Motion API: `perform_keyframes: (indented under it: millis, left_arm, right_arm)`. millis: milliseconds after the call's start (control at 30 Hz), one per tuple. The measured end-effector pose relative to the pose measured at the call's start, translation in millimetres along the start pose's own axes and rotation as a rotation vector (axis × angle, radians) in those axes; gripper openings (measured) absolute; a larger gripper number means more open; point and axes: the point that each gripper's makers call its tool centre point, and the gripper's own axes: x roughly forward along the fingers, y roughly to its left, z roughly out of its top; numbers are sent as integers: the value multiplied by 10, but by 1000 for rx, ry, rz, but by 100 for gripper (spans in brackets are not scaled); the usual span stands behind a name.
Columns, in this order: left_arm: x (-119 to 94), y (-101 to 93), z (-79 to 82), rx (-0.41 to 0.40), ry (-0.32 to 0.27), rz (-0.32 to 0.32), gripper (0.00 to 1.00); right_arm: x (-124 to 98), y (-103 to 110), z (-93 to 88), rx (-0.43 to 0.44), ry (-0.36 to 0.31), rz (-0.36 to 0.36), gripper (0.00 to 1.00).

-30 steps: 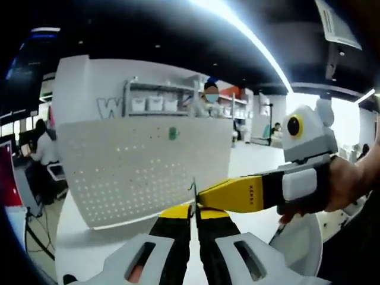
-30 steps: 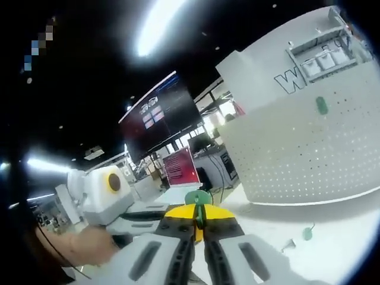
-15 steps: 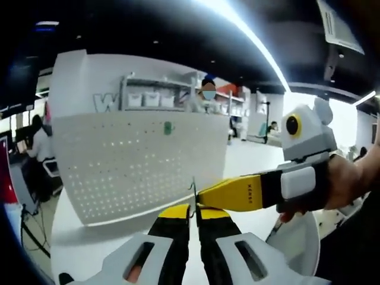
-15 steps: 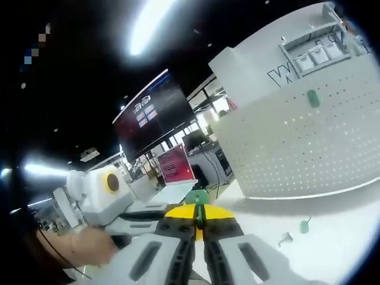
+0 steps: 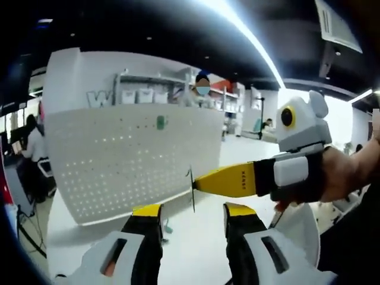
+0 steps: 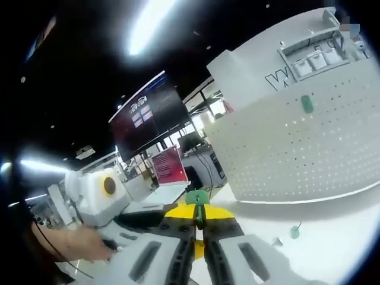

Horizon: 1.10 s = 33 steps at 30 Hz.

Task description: Insert the hook assembly into the mounting plate slot until the hook locks in place.

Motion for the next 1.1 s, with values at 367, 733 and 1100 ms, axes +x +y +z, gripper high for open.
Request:
perform_keyframes:
  millis: [367, 733, 1100]
  left_arm:
    - [-41, -95, -87, -56, -28, -44, 64]
    - [-72, -31, 1, -69, -72, -20, 82]
    - [-101, 130, 25, -80, -88, 34, 87]
  right_arm:
    - [-1, -162, 1, -13, -6, -36, 0]
    - [96, -298, 146, -94, -30, -78, 0]
    - [96, -499, 368, -195, -106, -193, 0]
